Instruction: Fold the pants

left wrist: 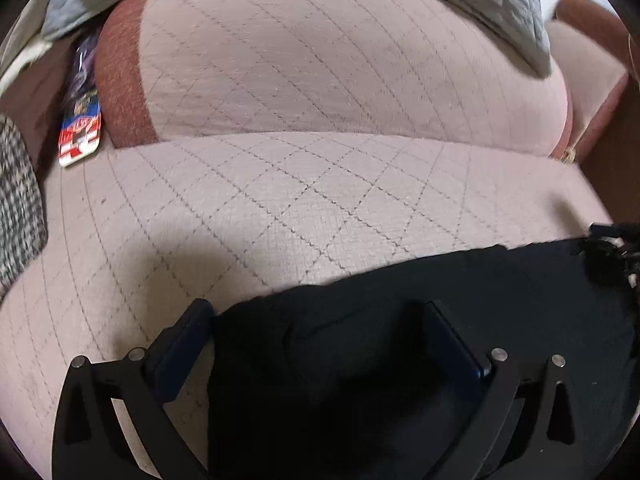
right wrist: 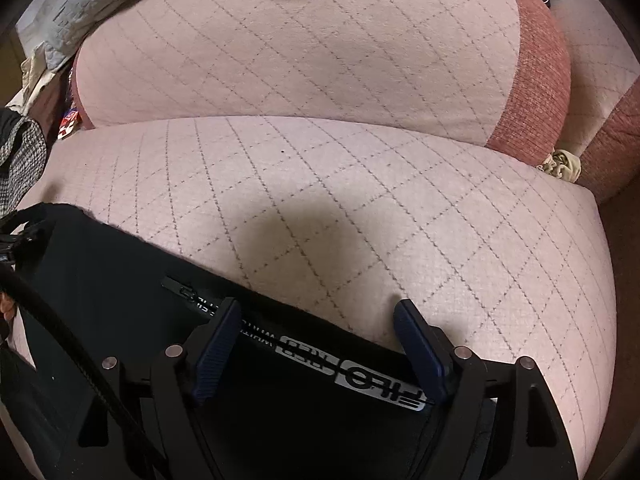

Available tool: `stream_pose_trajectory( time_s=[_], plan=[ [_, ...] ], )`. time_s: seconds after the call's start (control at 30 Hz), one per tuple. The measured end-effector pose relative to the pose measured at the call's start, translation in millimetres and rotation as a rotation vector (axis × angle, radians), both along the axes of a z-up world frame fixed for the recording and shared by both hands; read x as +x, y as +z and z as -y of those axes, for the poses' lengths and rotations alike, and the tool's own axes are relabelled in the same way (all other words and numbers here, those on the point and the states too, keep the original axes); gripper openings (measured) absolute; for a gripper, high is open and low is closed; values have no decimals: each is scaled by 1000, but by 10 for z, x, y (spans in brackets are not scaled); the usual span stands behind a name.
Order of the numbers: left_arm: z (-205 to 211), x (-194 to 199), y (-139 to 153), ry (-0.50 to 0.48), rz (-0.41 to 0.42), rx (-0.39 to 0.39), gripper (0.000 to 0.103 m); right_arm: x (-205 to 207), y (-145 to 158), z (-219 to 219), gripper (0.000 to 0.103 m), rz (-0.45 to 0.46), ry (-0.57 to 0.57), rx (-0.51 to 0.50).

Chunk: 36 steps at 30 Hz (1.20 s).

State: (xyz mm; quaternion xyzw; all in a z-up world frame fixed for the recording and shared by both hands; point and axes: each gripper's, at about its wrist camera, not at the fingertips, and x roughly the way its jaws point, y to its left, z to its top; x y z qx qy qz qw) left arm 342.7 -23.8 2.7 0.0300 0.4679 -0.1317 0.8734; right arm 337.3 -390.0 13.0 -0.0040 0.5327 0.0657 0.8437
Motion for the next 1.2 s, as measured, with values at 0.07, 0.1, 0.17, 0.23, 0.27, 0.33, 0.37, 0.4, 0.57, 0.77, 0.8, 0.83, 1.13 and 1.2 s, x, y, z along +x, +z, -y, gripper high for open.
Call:
stream_pose_trajectory(
  time_s=[0.07, 0.1, 0.17, 0.23, 0.27, 0.33, 0.37, 0.4, 0.57, 0.77, 0.8, 0.83, 1.13, 1.2],
  plan=[
    [6, 17, -3, 4, -7, 2, 103, -17, 16, -32, 83, -8, 19, 33],
    [6, 25, -3, 0, -20, 8, 103, -40, 21, -90, 80, -16, 48, 37],
    [15, -6, 55, -21, -15, 20, 63, -73, 9, -180, 61, -13, 77, -5],
    [-20, -19, 128, -53, -32, -31, 9, -83, 80, -242, 26, -27, 82, 19],
    [-50, -10, 150, -63, -63, -73, 10, -76, 114, -257, 16, -26, 72, 14],
    [-39, -32, 207, -61, -44, -59, 10, -70, 152, -272, 10, -32, 49, -9],
    [-25, -67, 245, -67, -32, -48, 10, -76, 161, -276, 9, -27, 41, -18],
    [-13, -94, 277, -69, -25, -45, 10, -115, 214, -296, 9, -17, 29, -26],
    [15, -289, 502, -80, 31, -14, 10, -303, 477, -343, 8, 20, 2, -37],
    [-60, -782, 915, -92, 122, -46, 10, -879, 865, -455, 7, 75, -26, -31],
    [-68, -872, 972, -95, 136, -50, 10, -1027, 929, -471, 7, 83, -28, -26],
    [-95, -976, 1031, -100, 151, -55, 10, -1128, 960, -478, 7, 88, -29, -23],
    [-343, -2266, 1124, -155, 269, -12, 11, -2397, 961, -666, 6, 61, -32, 63],
    [-358, -2597, 1009, -176, 281, 24, 13, -2705, 825, -713, 6, 31, -37, 82]
  ],
)
